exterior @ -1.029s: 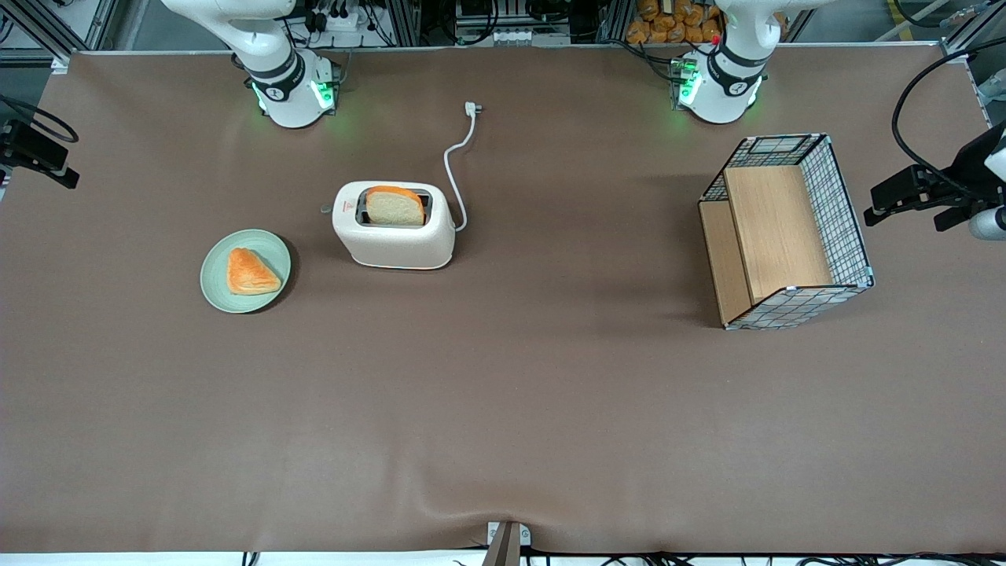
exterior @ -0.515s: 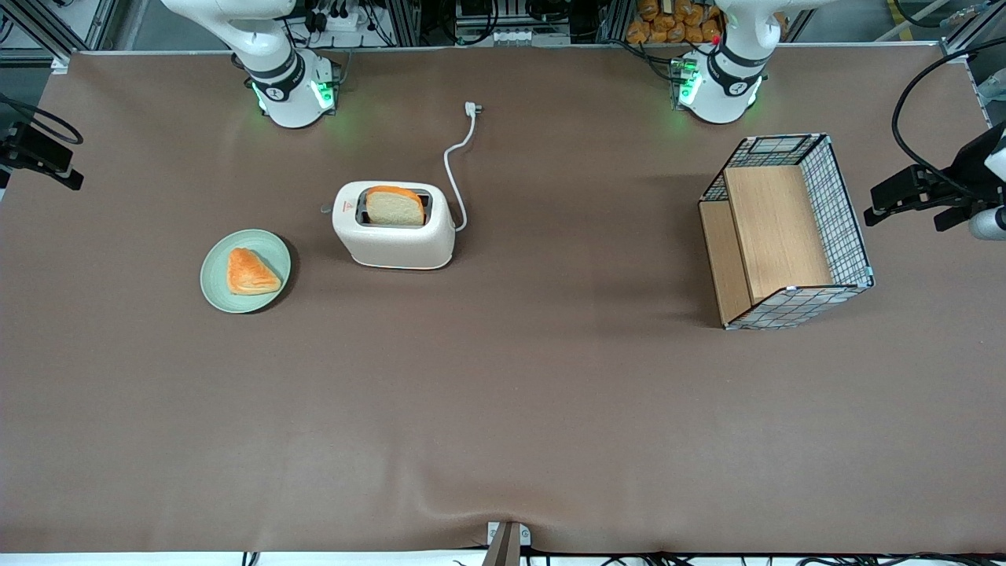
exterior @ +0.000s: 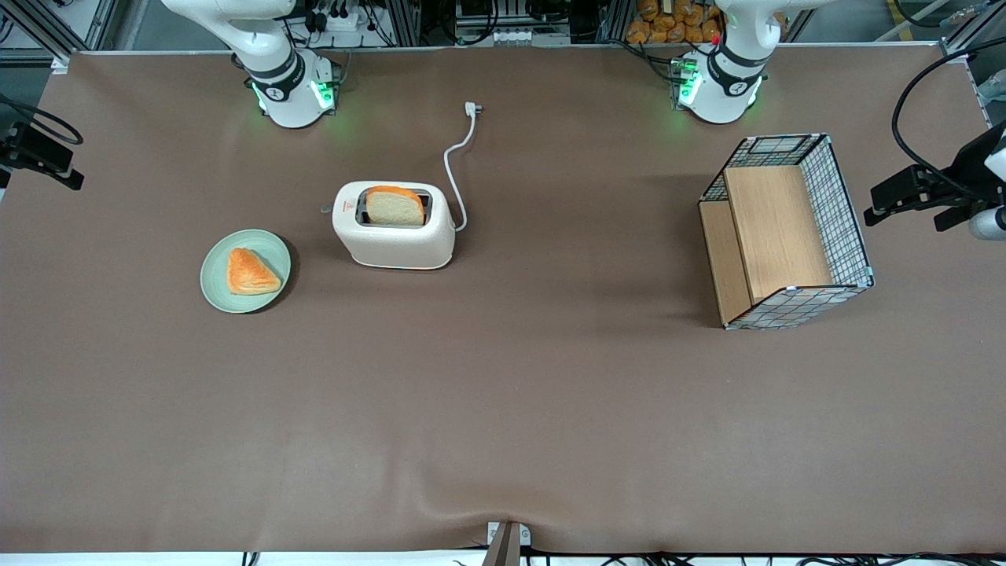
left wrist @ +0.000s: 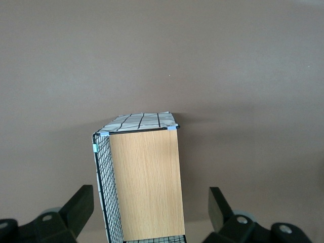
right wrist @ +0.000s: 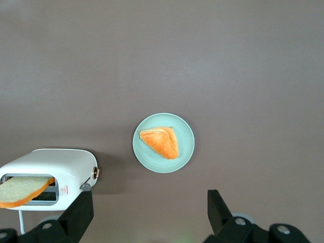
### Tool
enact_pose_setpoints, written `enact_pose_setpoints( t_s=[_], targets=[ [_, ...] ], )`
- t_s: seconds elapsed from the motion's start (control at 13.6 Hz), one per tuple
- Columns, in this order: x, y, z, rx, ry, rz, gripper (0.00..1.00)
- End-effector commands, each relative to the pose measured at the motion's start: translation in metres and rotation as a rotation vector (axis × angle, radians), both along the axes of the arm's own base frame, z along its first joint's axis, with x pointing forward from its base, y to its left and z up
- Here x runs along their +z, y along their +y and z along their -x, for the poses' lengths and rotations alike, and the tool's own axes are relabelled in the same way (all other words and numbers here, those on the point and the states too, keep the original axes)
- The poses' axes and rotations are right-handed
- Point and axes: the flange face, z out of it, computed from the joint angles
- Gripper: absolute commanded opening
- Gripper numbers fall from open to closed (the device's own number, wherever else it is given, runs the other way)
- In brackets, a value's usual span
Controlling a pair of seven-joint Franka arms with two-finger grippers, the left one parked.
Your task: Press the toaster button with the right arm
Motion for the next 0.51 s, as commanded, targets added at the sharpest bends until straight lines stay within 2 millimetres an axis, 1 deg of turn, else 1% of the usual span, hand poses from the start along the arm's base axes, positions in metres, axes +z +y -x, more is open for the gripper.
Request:
enact_pose_setpoints(
  t_s=[0.0,0.29,0.44],
  targets=[
    [0.0017,0.0104,-0.0013,0.011,0.003,-0.008,1.00],
    [0.0031,0.0061,-0.0009,0.001,0.000,-0.007,1.00],
    [0.0001,0.0047,-0.0019,-0.002,0.006,-0.009,1.00]
  ],
)
